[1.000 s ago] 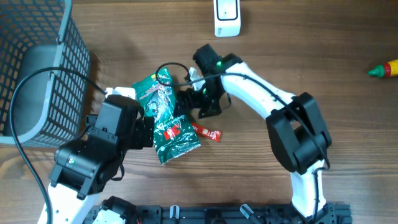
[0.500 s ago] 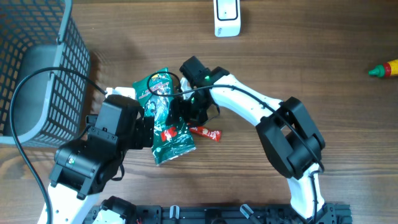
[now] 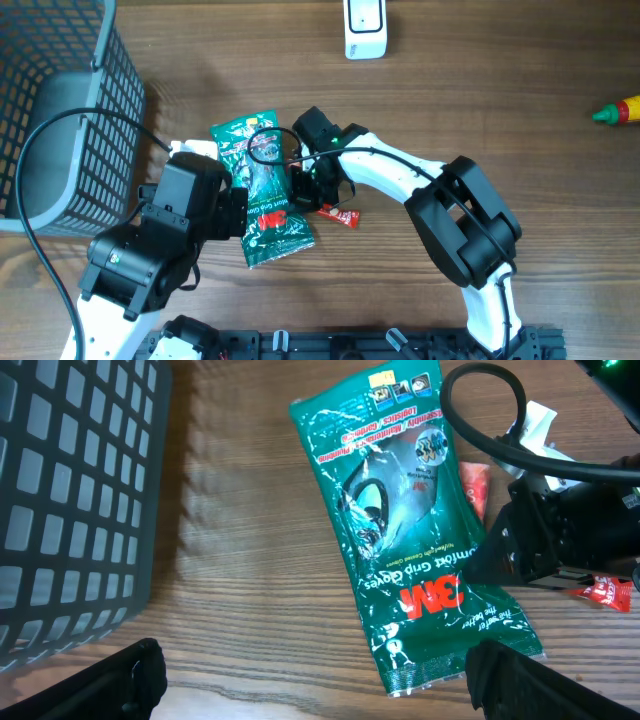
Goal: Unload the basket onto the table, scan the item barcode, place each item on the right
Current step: 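Grasp the green glove pack with the right gripper and lift it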
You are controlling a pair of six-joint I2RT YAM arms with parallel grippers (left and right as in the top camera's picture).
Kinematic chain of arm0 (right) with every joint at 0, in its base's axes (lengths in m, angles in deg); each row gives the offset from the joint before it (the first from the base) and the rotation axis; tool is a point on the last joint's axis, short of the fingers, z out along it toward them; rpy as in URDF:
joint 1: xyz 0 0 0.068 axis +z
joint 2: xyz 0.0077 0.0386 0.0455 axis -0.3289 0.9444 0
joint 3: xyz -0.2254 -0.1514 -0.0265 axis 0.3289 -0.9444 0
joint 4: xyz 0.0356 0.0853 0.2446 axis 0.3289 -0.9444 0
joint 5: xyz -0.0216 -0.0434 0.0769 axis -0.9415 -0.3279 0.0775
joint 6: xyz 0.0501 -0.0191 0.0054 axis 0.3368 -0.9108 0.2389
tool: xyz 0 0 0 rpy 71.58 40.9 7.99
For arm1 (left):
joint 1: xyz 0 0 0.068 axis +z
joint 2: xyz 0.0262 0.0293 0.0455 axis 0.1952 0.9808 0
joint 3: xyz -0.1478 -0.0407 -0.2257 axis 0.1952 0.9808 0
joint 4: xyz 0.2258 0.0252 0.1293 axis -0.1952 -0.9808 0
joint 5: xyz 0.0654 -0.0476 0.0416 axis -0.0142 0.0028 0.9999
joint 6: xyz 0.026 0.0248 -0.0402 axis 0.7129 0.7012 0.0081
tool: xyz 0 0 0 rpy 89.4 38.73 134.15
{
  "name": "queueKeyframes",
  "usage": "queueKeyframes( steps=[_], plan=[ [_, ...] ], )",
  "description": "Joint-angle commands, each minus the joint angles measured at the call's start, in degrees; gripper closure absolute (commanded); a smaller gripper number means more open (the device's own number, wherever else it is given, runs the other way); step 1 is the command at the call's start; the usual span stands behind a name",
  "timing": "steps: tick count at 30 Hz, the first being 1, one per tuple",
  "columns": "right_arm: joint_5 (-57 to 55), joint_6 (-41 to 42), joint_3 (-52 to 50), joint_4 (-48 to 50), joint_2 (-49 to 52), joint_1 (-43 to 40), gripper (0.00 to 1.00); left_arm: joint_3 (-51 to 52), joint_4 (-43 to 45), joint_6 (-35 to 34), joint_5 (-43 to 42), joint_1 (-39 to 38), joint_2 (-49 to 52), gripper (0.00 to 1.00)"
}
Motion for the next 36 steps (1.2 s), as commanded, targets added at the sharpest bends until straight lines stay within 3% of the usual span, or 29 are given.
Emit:
queueKeyframes(
  steps=[1,12,18,24,30,36],
  plan=[
    [-2.3,0.8,0.0,-2.1,-4.7,-1.1,0.96,0.0,0.2,0.7,0.5,-0.1,-0.1,0.0],
    [-6.0,-0.2,0.0,-12.8,-18.9,-9.9,0.96,0.0,0.2,0.7,0.5,-0.1,-0.1,0.0],
    [-24.7,5.7,0.0,-22.9,-20.8,-12.5,0.96,0.0,0.2,0.7,0.5,-0.1,-0.1,0.0],
    [-45.8,9.0,3.4,-31.0,-30.7,-13.6,0.96,0.0,0.2,0.7,0.5,-0.1,-0.1,0.0],
    [-55.9,8.9,6.4,-40.8,-34.6,-13.6,0.95,0.0,0.2,0.7,0.5,-0.1,-0.1,0.0],
    [-62.3,17.6,6.4,-49.0,-33.3,-13.6,0.96,0.0,0.2,0.7,0.5,-0.1,-0.1,0.0]
  ],
)
